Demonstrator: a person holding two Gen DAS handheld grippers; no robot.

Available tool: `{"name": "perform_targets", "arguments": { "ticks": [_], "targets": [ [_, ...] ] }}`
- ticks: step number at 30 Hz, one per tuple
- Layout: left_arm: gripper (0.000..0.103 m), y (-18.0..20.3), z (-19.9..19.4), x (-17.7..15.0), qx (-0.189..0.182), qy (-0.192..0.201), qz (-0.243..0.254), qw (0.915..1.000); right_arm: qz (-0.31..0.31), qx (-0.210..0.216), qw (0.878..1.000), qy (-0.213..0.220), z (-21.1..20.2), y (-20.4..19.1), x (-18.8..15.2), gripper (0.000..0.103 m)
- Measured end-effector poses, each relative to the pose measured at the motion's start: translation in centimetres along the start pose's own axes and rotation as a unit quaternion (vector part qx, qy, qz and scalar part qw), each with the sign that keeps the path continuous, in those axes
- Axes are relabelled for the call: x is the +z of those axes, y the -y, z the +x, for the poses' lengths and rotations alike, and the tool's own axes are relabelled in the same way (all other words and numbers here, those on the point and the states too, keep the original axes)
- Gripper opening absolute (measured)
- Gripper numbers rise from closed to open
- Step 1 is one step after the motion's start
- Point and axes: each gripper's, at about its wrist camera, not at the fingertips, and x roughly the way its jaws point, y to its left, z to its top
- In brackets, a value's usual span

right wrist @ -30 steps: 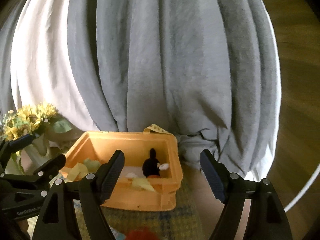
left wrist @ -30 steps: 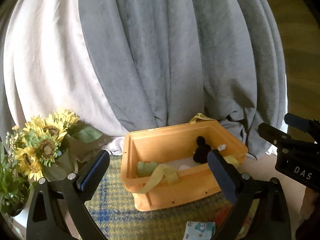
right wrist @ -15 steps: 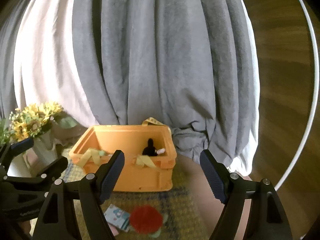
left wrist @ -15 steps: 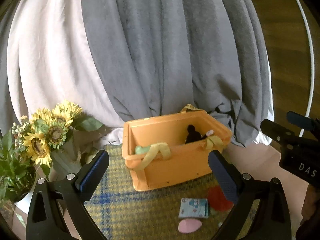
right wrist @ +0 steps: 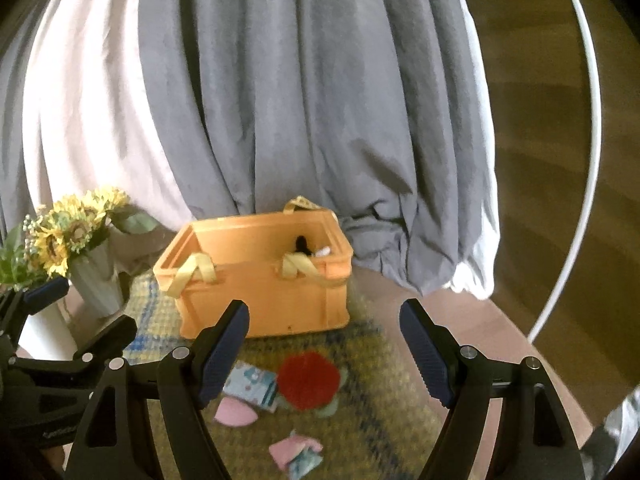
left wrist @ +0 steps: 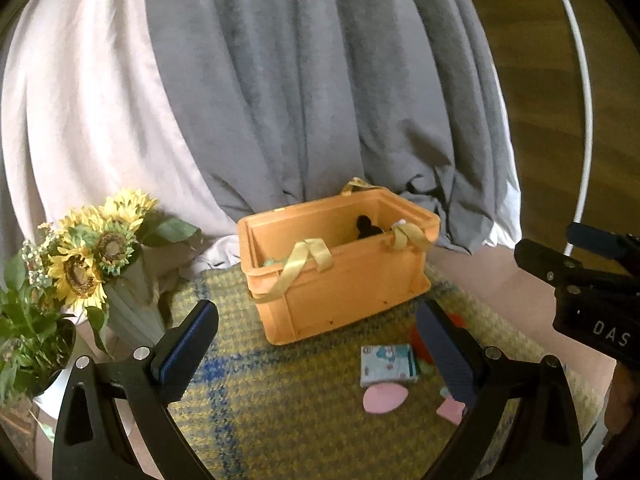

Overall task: Organize soft objects
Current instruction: 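Withdraw both tools from the crate toward the pink sponge and pompom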

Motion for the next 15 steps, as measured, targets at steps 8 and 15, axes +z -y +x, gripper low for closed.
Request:
{"name": "perform_targets", "arguments": {
  "ticks": [8,15],
  "targets": [
    [0.099,-0.3,0.4,-2.1,-0.037,-0.016,0.032,0.9987,0.025,-0.012,0.999,-0.04,-0.2,-0.8,-3.0,0.078],
    [0.095,-0.1,1.6,-3.9,-0.062,-0.033,0.055,0.996,0.034,-0.024,0.997,-0.066,0.3,-1.4,-5.1,0.078]
  ]
}}
